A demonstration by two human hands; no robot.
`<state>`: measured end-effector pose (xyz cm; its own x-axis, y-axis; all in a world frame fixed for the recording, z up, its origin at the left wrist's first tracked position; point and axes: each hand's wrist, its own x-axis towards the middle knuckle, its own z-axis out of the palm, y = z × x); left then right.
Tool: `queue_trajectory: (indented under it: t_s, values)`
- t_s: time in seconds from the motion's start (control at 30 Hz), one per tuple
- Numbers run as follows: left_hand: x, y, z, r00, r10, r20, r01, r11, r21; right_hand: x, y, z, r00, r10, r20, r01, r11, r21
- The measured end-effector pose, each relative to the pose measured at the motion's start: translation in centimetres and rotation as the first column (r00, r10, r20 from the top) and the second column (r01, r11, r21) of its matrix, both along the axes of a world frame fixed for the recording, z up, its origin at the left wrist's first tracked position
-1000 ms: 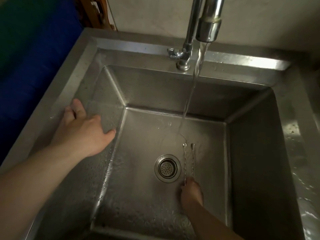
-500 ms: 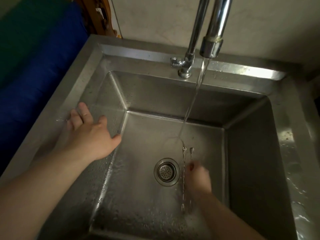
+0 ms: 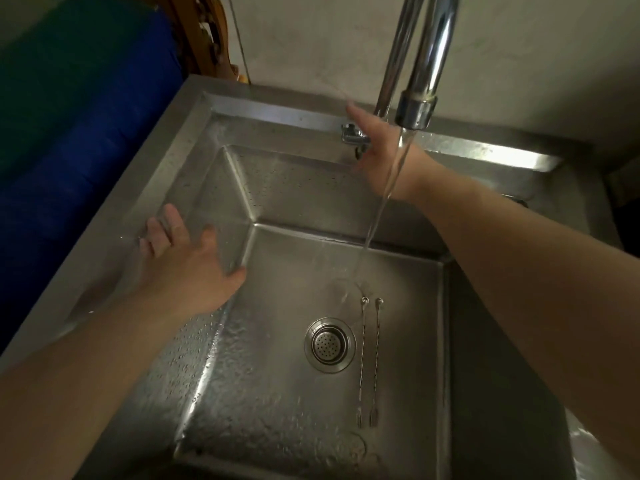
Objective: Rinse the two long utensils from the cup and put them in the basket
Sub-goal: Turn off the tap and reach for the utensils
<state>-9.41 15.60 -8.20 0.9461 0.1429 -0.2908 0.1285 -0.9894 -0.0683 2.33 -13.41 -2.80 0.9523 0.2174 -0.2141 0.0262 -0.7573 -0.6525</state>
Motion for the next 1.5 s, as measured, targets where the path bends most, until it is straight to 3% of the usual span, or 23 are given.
queue_trajectory:
  t_s: [0.07,0.17,0.23,0.47,1.03,1.13,1.27,1.33,1.4,1.5]
  values:
    - [0.0,-0.1,0.0,1.000,0.001,0.002,-0.001,1.000,-0.003,0.1,-0.2,-0.4,1.000,0.029,0.010,-0.029,0.997,0.077]
    - [-0.1,-0.2,0.0,1.000,-0.001,-0.003,0.001,1.000,-0.003,-0.3,-0.7,-1.0,0.982,0.096,0.164,-0.088,0.995,-0.054]
    - [-0.2,-0.1,0.1,1.000,0.001,-0.007,-0.001,1.000,-0.007,-0.6,-0.8,-1.6,0.973,0.101,0.209,-0.095,0.995,-0.037]
    - [-0.2,-0.4,0.3,1.000,0.005,0.001,-0.005,1.000,0.005,-2.0,-0.8,-2.6,0.969,0.103,0.225,-0.117,0.992,0.050]
    - [-0.4,-0.5,0.5,1.000,0.023,0.005,-0.023,1.000,-0.006,-3.0,-0.7,-2.5,0.974,0.088,0.208,-0.090,0.996,0.001]
    - [-0.6,-1.3,0.6,0.993,0.048,0.106,-0.044,0.998,-0.042,-4.8,-1.3,-2.5,0.969,-0.036,0.246,0.022,0.998,0.058]
    - [-2.0,-5.8,-1.4,0.926,-0.083,0.369,0.132,0.985,-0.111,-9.1,-2.7,-4.9,0.921,-0.236,0.310,0.207,0.971,0.122]
    - [-3.5,-9.4,-3.8,0.925,-0.082,0.372,0.191,0.944,-0.267,-11.6,-3.7,-7.8,0.895,-0.359,0.263,0.339,0.933,0.121]
    - [-5.2,-12.8,-6.6,0.982,-0.030,0.184,0.111,0.886,-0.449,-14.5,-4.4,-11.6,0.870,-0.475,0.132,0.467,0.880,0.088]
    - [-7.6,-16.4,-11.4,0.998,-0.012,-0.067,-0.032,0.791,-0.611,-19.6,-4.9,-17.2,0.808,-0.552,-0.206,0.546,0.833,-0.093]
